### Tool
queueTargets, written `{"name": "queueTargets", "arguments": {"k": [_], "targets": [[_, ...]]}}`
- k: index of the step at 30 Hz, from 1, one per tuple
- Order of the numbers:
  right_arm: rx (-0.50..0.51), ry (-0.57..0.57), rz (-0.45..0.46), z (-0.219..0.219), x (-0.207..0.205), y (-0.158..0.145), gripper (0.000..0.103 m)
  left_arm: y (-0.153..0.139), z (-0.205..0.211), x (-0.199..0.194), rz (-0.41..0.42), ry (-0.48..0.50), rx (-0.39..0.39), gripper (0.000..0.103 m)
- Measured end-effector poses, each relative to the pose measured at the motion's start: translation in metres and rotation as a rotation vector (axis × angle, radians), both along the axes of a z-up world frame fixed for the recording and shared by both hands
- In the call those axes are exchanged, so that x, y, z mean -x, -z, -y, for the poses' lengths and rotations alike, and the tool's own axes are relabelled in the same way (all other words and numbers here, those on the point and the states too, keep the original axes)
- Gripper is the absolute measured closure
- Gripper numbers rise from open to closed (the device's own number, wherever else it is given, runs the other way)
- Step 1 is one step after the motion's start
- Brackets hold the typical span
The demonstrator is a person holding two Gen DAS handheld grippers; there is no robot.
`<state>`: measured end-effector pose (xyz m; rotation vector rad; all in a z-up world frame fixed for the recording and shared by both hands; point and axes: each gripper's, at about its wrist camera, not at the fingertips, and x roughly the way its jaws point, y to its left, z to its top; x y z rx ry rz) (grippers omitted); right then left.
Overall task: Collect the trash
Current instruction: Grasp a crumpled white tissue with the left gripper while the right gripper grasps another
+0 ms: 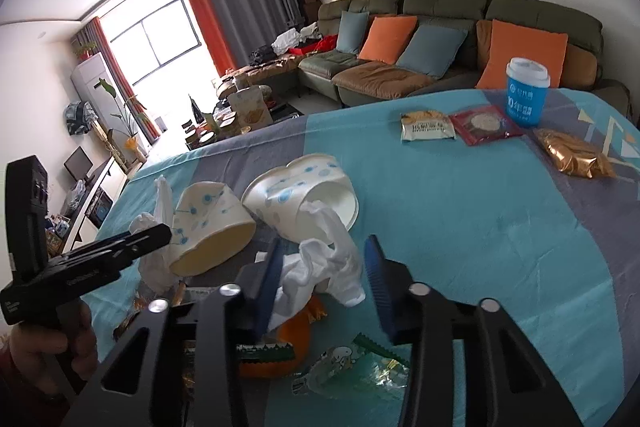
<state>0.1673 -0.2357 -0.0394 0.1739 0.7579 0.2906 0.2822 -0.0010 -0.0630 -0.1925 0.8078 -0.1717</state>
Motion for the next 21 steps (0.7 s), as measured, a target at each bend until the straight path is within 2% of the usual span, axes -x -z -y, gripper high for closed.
{"name": "queueTargets", "arguments": {"k": [2,3,6,12,15,21], "targets": [[0.000,0.000,0.000,0.001,0.000,0.001,0.090,0.004,0.000,-0.001,-0.007,-0.004,0.004,0.066],[-0.002,-0.003,0.000,0.002,0.001,0.001,0.091,0.005,-0.001,0.000,-0.007,-0.006,0.003,0.075],[-0.010,-0.002,0.010,0.004,0.004,-0.002,0.095,0.002,-0.002,0.006,0.012,-0.009,0.011,0.083],[-0.007,0.008,0.055,0.007,0.010,-0.013,0.097,-0.014,-0.007,0.024,0.075,-0.001,0.045,0.086],[-0.003,0.017,0.086,0.008,0.015,-0.021,0.098,-0.029,-0.008,0.038,0.127,0.004,0.038,0.086],[0.002,0.025,0.152,0.010,0.028,-0.042,0.098,-0.050,-0.011,0.064,0.181,0.010,0.030,0.086]]}}
